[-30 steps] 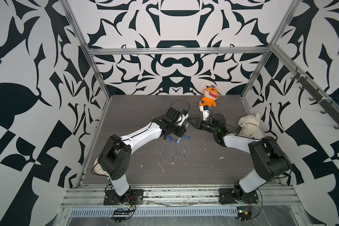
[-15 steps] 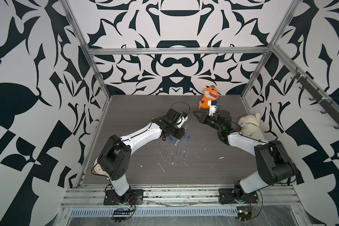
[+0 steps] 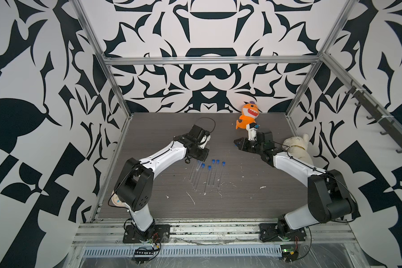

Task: Remove stoppers from test tubes
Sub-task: Open the stopper on the test tube, then place the test tube at the center of the board, then place the stopper at the center of the board.

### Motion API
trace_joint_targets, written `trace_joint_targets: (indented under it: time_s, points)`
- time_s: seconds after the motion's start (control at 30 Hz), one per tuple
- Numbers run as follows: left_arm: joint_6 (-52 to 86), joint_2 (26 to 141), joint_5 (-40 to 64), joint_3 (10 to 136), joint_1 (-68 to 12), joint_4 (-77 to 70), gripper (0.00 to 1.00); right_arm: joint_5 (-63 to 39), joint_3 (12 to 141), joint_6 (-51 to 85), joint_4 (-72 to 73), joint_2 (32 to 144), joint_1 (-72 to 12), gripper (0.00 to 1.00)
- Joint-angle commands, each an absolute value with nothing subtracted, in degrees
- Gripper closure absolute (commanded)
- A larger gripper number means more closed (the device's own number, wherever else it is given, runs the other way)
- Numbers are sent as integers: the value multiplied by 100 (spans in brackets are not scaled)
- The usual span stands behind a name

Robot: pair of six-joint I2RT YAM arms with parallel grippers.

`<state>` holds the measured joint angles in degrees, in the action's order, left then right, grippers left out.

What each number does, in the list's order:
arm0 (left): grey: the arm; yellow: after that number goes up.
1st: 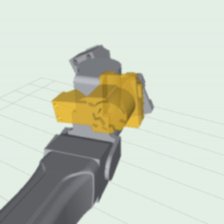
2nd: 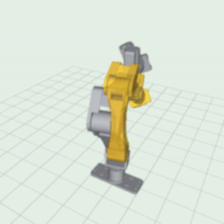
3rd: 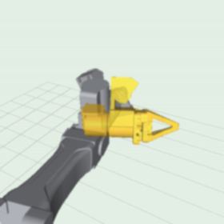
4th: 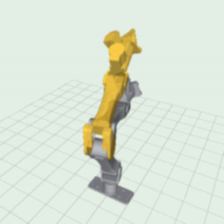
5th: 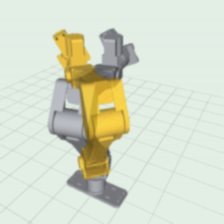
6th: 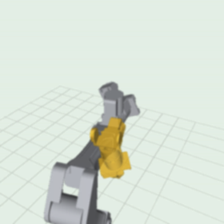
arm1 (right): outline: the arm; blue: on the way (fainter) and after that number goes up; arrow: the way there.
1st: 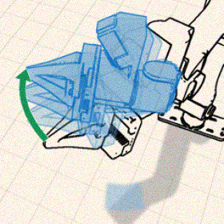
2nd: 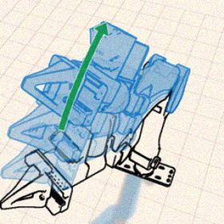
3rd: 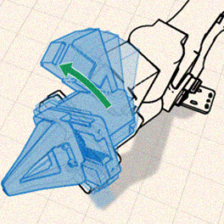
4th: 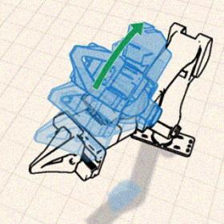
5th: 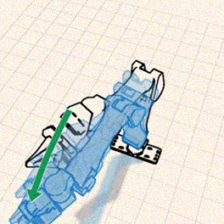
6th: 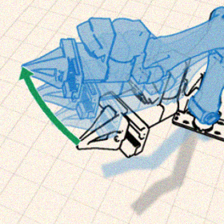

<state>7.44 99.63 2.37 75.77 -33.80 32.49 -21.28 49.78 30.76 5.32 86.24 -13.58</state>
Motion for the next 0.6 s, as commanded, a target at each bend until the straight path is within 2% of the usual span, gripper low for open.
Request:
trace_joint_targets:
  time_s: [0.0,0.27,0.57]
  points:
    - [967,10179,-79,7744,-2991,3783,100,-2106,4669,2924,-184,8545,-1157,100]
    - [958,10923,-967,8057,-2570,4137,100,-2222,4392,3164,168,9172,-977,100]
    - [1013,11378,-1155,8062,-2501,4048,100,-2184,4255,3464,796,9856,-838,92]
